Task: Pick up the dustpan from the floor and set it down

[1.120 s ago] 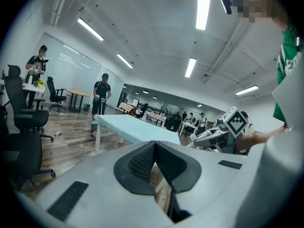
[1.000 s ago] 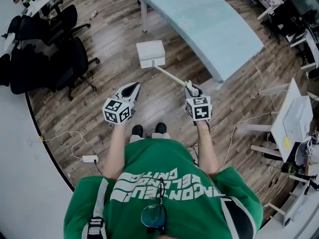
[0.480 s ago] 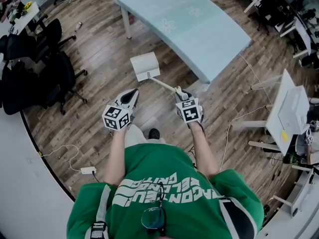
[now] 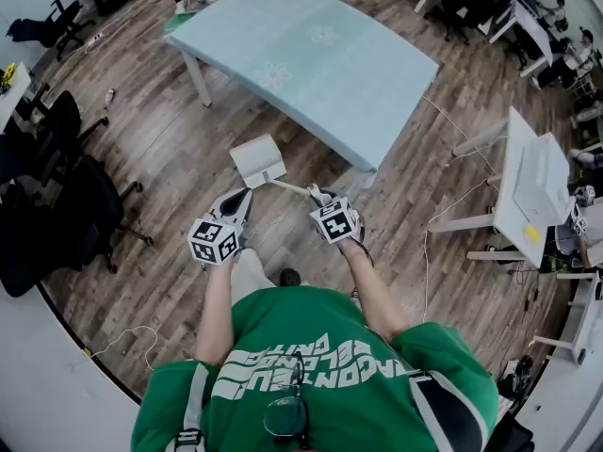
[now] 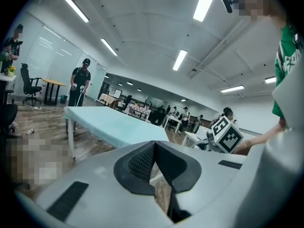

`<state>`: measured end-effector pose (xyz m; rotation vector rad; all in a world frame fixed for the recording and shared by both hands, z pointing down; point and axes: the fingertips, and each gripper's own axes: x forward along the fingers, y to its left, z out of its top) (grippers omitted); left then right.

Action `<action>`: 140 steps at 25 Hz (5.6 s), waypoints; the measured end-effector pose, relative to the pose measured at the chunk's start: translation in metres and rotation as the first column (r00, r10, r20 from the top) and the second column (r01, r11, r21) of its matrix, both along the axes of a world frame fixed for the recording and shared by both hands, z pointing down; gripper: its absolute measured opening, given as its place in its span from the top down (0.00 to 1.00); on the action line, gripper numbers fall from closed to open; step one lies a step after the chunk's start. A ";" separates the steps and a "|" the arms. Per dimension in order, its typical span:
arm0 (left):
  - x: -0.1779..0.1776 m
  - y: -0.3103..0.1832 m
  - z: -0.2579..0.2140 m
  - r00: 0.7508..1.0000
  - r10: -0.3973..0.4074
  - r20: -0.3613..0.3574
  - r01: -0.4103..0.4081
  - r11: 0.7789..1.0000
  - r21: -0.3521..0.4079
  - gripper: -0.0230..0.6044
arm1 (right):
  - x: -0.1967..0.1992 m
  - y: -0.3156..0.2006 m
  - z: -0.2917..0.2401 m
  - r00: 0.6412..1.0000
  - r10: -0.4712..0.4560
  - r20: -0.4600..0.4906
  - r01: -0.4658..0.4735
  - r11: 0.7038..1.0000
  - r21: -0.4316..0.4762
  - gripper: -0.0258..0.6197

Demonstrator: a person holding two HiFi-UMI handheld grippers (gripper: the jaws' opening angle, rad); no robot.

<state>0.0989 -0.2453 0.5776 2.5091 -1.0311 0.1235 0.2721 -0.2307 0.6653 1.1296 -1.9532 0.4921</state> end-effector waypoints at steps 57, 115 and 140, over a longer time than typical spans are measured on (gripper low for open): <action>-0.210 -0.213 0.080 1.000 0.008 -0.020 -0.012 0.976 -0.218 0.96 | -0.197 -0.224 0.210 0.982 0.007 -0.190 -0.087 0.905 -0.416 0.79; -0.133 -0.198 -0.011 0.977 0.215 0.002 -0.215 0.976 0.045 0.96 | -0.143 -0.167 -0.094 0.932 0.223 0.287 -0.313 0.894 0.321 0.95; -0.131 -0.192 -0.014 0.978 0.207 0.009 -0.207 0.977 0.053 0.96 | -0.129 -0.149 -0.089 0.921 0.247 0.299 -0.340 0.887 0.313 0.95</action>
